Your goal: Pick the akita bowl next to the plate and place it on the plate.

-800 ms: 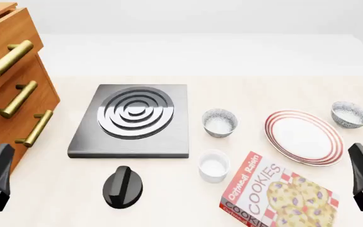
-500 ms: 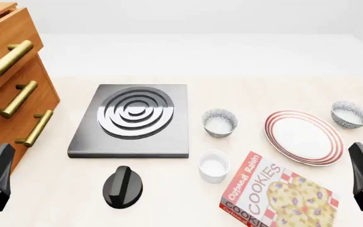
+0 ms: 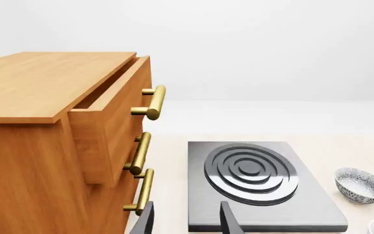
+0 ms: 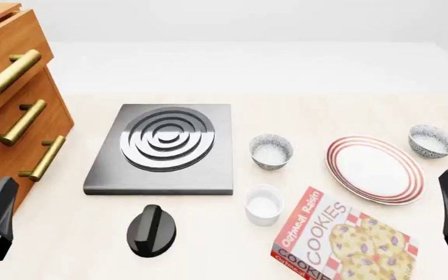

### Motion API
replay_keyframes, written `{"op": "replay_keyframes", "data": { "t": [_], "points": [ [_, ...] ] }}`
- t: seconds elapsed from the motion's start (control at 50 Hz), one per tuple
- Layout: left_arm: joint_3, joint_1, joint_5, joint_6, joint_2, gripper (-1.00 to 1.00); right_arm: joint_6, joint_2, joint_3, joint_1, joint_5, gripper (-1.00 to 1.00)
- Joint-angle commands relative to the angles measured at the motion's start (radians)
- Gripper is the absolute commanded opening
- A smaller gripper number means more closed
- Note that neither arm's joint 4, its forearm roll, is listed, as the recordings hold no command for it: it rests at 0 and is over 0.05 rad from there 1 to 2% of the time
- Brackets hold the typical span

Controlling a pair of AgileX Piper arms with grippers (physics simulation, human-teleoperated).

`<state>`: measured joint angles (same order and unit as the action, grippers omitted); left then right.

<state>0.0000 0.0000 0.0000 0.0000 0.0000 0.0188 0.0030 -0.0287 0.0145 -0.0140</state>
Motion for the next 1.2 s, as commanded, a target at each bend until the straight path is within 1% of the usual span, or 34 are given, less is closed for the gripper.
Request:
{"op": "replay_keyframes", "data": {
  "t": [0.02,0.08,0.32,0.52,0.82,0.98,1.2],
  "points": [
    [0.000,0.000,0.000,0.000,0.000,1.00,0.007,0.003,-0.032,0.010,0.011,1.00],
    [0.000,0.000,0.000,0.000,0.000,1.00,0.010,0.004,-0.039,0.014,0.017,1.00],
    [0.000,0.000,0.000,0.000,0.000,1.00,0.026,0.052,-0.078,0.015,-0.010,1.00],
    [0.000,0.000,0.000,0.000,0.000,1.00,0.039,0.101,-0.073,0.017,-0.063,1.00],
    [0.000,0.000,0.000,0.000,0.000,1.00,0.043,0.234,-0.084,0.031,-0.174,1.00],
    [0.000,0.000,0.000,0.000,0.000,1.00,0.051,0.315,-0.084,0.045,-0.250,1.00],
    [0.000,0.000,0.000,0.000,0.000,1.00,0.052,0.402,-0.114,0.064,-0.304,1.00]
  ]
}}
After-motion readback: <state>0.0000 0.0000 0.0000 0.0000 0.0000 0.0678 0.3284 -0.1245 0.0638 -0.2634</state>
